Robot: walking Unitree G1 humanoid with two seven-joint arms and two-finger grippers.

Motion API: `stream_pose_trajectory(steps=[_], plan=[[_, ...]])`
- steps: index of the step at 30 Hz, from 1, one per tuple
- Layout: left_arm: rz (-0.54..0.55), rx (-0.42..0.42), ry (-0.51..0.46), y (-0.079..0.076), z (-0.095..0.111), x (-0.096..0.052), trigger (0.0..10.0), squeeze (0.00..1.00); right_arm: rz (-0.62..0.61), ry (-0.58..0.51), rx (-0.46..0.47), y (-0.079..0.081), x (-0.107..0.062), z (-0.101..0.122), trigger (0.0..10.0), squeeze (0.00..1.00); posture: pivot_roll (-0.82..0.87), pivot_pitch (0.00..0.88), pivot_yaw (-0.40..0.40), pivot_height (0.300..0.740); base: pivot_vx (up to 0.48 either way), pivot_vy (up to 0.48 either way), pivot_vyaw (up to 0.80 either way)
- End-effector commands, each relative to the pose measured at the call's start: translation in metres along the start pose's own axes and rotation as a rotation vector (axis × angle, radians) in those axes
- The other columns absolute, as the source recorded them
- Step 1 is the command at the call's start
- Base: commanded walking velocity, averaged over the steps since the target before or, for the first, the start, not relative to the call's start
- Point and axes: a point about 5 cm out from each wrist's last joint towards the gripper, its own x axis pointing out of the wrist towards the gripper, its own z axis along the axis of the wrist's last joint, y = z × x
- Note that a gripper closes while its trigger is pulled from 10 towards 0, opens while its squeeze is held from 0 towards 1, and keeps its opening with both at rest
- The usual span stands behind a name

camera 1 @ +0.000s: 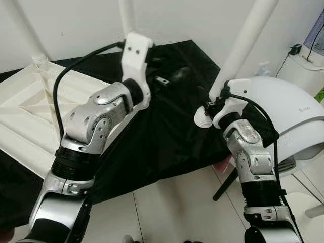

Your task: Building children table

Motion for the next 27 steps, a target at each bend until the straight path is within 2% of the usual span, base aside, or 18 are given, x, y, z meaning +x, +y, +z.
stream_pose_trajectory(steps=[1, 3, 4, 7, 9, 12, 15, 19, 23, 27], plan=[[0.114, 0.034, 0.005, 0.014, -0.002, -0.006, 10.0, 0.0, -0.006, -0.019, 0.013, 0.002, -0.002, 0.0, 10.0, 0.0, -0.03, 0.107, 0.037, 0.74, 0.0, 0.0, 0.0], [0.182, 0.057, 0.005, 0.022, -0.006, -0.01, 10.0, 0.0, -0.004, -0.015, 0.017, 0.005, -0.003, -0.003, 10.0, 0.0, -0.02, 0.101, 0.03, 0.74, 0.0, 0.0, 0.0], [0.182, 0.057, 0.005, 0.022, -0.006, -0.01, 10.0, 0.0, -0.004, -0.015, 0.017, 0.005, -0.003, -0.003, 10.0, 0.0, -0.02, 0.101, 0.03, 0.74, 0.0, 0.0, 0.0], [0.353, 0.075, 0.037, 0.039, -0.03, -0.023, 10.0, 0.0, 0.009, -0.014, 0.024, 0.016, -0.004, -0.009, 10.0, 0.0, -0.02, 0.093, 0.022, 0.74, 0.0, 0.0, 0.0], [0.377, 0.083, 0.045, 0.041, -0.034, -0.025, 10.0, 0.0, 0.012, -0.014, 0.023, 0.018, -0.005, -0.01, 10.0, 0.0, -0.02, 0.093, 0.022, 0.74, 0.0, 0.0, 0.0], [0.433, 0.006, 0.056, 0.043, -0.047, -0.029, 10.0, 0.0, 0.005, -0.013, 0.025, 0.021, -0.006, -0.013, 10.0, 0.0, -0.03, 0.078, 0.003, 0.74, 0.0, 0.0, 0.0], [0.496, -0.01, 0.049, 0.047, -0.054, -0.031, 10.0, 0.0, -0.006, -0.014, 0.045, 0.024, -0.007, -0.016, 10.0, 0.0, -0.03, 0.071, -0.012, 0.74, 0.0, 0.0, 0.0], [0.511, -0.004, 0.048, 0.048, -0.057, -0.031, 10.0, 0.0, -0.007, -0.012, 0.046, 0.025, -0.007, -0.017, 10.0, 0.0, -0.05, 0.06, -0.018, 0.74, 0.0, 0.0, 0.0], [0.526, 0.073, 0.044, 0.046, -0.066, -0.033, 10.0, 0.0, 0.002, -0.006, 0.01, 0.026, -0.007, -0.021, 10.0, 0.0, -0.07, 0.051, -0.011, 0.74, 0.0, 0.0, 0.0], [0.539, 0.057, 0.047, 0.048, -0.074, -0.037, 10.0, 0.0, -0.008, -0.007, -0.007, 0.023, -0.01, -0.025, 10.0, 0.0, -0.07, 0.034, 0.004, 0.74, 0.0, 0.0, 0.0]])
